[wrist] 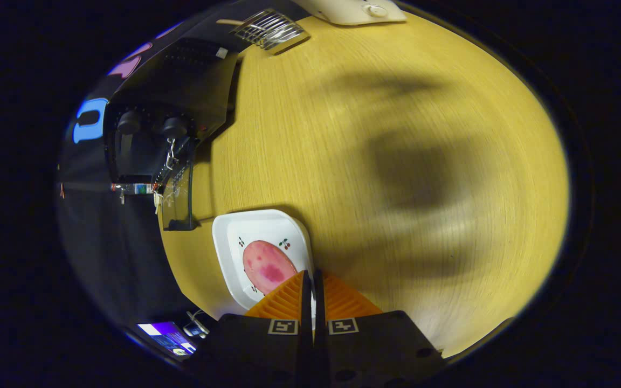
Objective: Open the toaster oven, put the food inside, and close the toaster oven door.
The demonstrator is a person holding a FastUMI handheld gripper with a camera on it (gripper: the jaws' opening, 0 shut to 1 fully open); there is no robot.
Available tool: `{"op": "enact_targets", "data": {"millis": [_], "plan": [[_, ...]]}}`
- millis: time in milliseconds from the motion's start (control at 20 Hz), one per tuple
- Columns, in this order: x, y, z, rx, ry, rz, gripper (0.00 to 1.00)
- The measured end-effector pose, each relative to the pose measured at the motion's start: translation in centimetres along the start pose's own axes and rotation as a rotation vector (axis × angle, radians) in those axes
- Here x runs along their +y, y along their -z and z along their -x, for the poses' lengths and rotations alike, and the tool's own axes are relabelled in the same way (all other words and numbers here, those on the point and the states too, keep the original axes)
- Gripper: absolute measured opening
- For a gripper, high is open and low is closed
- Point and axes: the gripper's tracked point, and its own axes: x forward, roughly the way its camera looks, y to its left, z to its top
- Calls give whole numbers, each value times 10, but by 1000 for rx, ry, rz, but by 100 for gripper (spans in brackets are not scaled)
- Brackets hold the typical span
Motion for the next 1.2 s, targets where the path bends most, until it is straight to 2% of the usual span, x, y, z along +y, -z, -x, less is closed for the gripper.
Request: {"op": "enact_targets", "data": {"millis": [250, 400, 550, 700, 1050, 1200], "plan": [[15, 11, 8, -42, -154, -257, 6], [14, 10, 13, -95, -182, -300, 6], [23, -2, 28, -179, -249, -370, 6], [67, 2, 36, -255, -303, -422, 6], [166, -1, -3, -314, -342, -470, 6], [206, -18, -24, -354, -357, -537, 6]]}}
